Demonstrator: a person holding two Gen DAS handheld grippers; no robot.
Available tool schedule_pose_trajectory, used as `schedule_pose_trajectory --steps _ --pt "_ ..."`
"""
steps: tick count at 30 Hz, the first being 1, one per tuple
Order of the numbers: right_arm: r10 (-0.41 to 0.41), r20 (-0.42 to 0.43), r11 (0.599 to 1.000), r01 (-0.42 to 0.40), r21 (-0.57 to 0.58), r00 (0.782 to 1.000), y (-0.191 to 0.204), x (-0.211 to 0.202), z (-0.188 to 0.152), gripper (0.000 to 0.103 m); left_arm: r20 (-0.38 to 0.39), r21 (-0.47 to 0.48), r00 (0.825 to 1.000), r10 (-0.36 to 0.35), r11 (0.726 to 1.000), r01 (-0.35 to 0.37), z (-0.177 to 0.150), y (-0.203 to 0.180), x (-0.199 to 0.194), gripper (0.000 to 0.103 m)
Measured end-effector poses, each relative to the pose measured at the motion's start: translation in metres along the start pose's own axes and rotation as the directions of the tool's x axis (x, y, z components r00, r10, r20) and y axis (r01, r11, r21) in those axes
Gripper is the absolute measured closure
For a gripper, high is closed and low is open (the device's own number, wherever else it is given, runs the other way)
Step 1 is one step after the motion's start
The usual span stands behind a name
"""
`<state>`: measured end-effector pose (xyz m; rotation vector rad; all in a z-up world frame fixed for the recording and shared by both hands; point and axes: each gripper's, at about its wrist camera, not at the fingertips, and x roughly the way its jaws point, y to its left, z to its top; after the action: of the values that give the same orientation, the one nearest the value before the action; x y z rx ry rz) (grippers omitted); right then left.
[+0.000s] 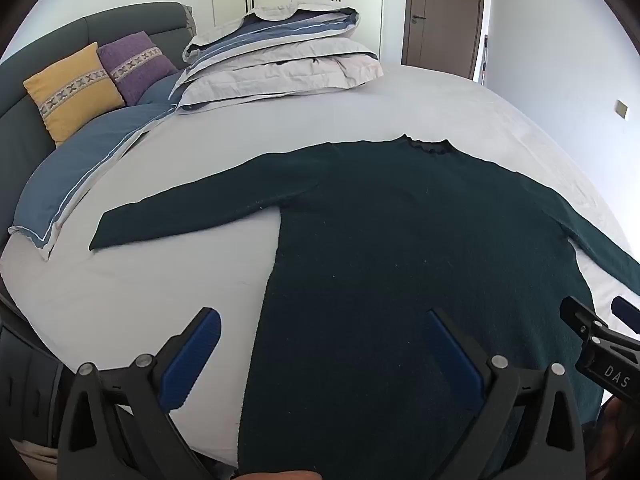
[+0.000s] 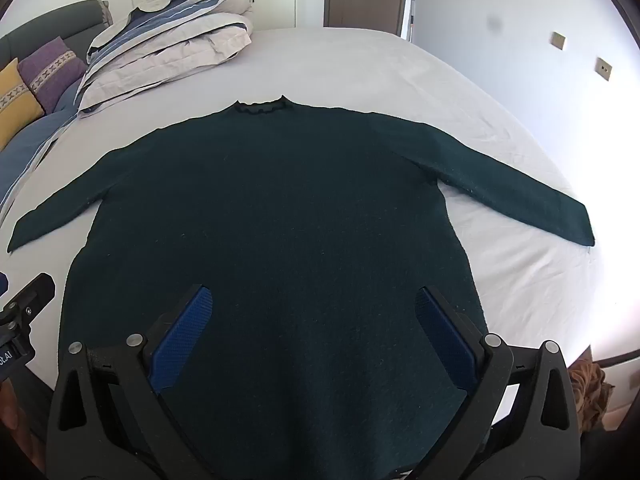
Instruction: Fold small clothes
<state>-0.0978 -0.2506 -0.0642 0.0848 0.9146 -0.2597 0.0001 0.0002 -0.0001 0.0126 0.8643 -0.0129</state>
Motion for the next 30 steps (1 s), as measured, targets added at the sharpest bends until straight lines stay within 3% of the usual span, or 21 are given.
schedule_pose_trajectory --steps 30 --pt "-0.001 -0.002 1.000 0.001 -0.001 1.000 0.0050 -0.0012 -0.0005 0.000 0.008 -0.004 1.000 0.003 1.000 -0.003 0.0017 -0.0031 -0.0003 0.000"
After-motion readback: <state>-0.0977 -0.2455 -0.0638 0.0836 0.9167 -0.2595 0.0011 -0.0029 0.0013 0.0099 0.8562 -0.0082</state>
